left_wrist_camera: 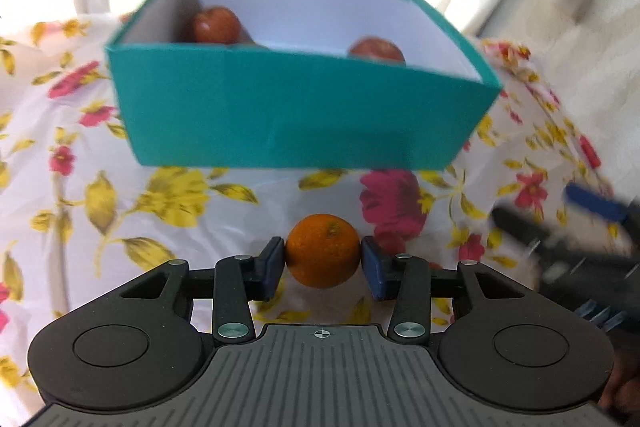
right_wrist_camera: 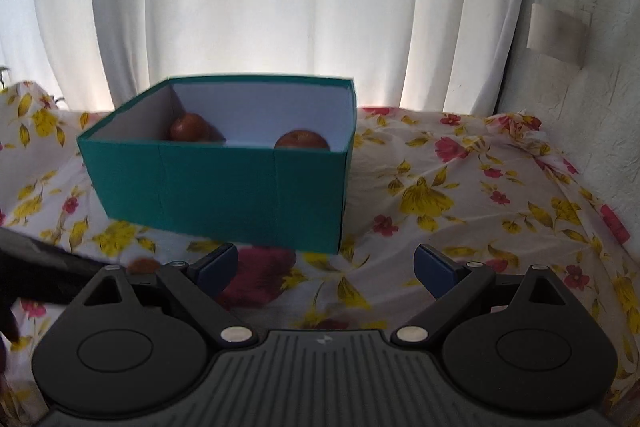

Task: Organize fruits
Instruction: 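Grasp the orange with the left tool while the right tool grasps a cherry tomato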

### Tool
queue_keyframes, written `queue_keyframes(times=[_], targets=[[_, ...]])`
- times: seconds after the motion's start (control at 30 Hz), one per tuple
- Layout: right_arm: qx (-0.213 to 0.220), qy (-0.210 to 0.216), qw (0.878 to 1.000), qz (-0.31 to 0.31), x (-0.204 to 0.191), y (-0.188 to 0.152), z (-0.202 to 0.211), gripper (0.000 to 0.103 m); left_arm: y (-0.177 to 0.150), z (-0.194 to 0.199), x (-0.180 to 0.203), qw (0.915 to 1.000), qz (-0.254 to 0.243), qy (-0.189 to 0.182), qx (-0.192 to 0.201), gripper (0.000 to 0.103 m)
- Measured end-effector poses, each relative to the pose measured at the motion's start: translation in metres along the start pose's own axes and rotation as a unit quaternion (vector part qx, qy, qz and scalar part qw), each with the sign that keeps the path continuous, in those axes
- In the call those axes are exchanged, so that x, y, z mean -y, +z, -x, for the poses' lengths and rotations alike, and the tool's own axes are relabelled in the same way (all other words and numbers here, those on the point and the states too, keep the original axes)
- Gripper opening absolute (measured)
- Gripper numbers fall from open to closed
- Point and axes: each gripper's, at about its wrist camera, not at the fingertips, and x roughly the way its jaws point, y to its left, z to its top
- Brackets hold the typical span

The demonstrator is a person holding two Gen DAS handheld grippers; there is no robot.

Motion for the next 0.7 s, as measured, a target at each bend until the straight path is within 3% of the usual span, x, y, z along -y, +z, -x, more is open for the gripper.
queue_keyframes(times=[0.23, 0.47, 0.7], targets=[[-0.05, 0.03, 0.998, 0.025, -0.019, -0.025, -0.02, 0.056, 0.002, 0.023, -0.007, 0.9997, 0.008, 0.006, 0.02, 0.046], [-0.069, 0.058, 0.995, 0.031, -0.035, -0.038, -0.027, 0.05, -0.004, 0.028, -0.012, 0.9997, 0.01, 0.018, 0.01, 0.047], [-0.087, 0.07, 0.993, 0.031, -0.043, -0.047, -0.035, 0.035, -0.002, 0.031, -0.012, 0.9989, 0.009, 0.046, 0.008, 0.047]])
